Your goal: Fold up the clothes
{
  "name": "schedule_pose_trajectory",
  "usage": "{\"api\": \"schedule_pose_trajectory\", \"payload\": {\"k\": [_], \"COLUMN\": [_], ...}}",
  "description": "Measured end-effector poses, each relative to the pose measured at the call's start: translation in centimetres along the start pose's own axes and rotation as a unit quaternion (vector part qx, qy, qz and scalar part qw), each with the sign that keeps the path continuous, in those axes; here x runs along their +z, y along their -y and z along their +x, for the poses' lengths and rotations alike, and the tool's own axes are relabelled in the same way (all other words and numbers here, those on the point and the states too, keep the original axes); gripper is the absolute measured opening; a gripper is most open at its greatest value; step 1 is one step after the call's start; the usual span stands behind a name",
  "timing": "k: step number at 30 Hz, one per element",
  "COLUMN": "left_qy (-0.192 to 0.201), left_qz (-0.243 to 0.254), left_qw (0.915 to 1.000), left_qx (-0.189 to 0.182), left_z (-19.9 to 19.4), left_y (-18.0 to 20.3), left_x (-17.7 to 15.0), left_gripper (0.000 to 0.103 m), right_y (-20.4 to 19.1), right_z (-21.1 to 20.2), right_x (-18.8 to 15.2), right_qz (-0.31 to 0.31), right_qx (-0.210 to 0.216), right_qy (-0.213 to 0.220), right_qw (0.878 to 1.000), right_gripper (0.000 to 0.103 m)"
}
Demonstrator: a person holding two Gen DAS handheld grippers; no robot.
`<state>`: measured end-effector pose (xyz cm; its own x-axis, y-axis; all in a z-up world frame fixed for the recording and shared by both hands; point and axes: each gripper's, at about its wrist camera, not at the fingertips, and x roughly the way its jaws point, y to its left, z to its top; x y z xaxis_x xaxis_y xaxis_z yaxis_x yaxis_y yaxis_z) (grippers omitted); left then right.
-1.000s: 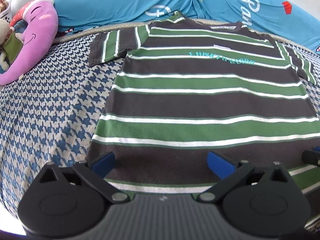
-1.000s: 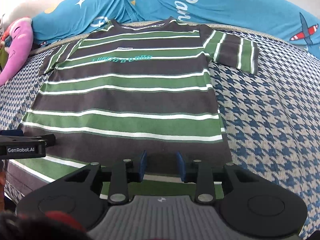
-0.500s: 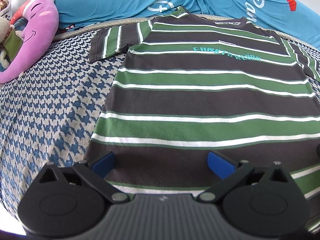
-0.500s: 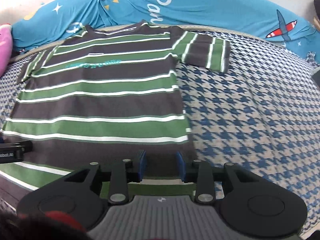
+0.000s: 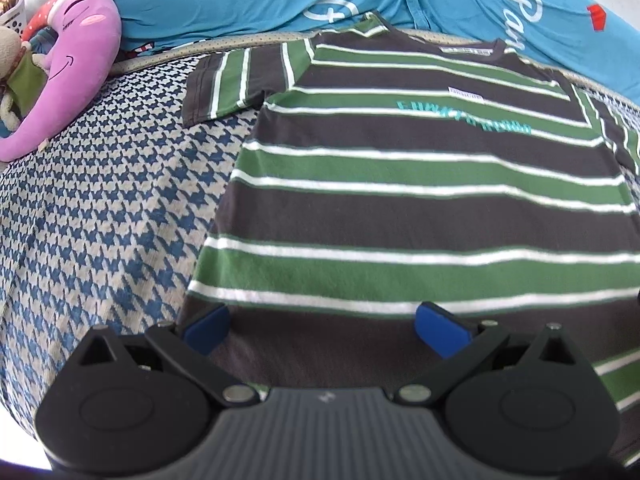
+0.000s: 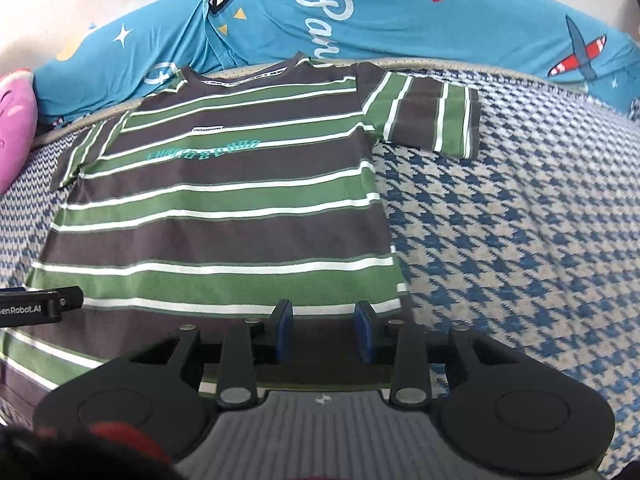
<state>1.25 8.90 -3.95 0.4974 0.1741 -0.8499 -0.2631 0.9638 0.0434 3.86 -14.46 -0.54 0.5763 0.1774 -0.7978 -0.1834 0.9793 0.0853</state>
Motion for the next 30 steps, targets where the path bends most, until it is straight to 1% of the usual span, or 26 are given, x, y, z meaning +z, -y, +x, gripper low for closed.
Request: {"api": "schedule_pose_trajectory", "payload": {"k": [8, 11, 17, 30], "left_qy": [0.011, 0.015, 0.004, 0.017], "left_qz": [-0.022, -0.024, -0.032, -0.003], "left_qw": [0.9997, 0.9996, 0.9991, 0.9996], "left_qx": [-0.005, 0.004, 0.029, 0.02], "left_z": [0.4, 0.8, 1.8, 1.7], "left_y": [-0.4, -0.2, -0.6, -0.9], "left_x": [1.5, 1.8, 1.4, 0.4], "left_gripper": [0.103, 0.103, 0.103, 0.103], "right_y": [-0.9, -1.3, -1.3, -1.2], "right_z": [0.4, 0.8, 1.1, 1.0], "right_x": [0.3, 0.2, -0.2, -0.5], "right_qz": [0.004, 0.004, 0.0, -0.009], "right_qx": [0.017, 0.022, 0.006, -0.001], "right_qy": [0.005, -0.006, -0.012, -0.013], "right_qw": [1.0, 1.0, 1.0, 1.0], "right_gripper": [0.034, 0.034, 0.035, 0.035]}}
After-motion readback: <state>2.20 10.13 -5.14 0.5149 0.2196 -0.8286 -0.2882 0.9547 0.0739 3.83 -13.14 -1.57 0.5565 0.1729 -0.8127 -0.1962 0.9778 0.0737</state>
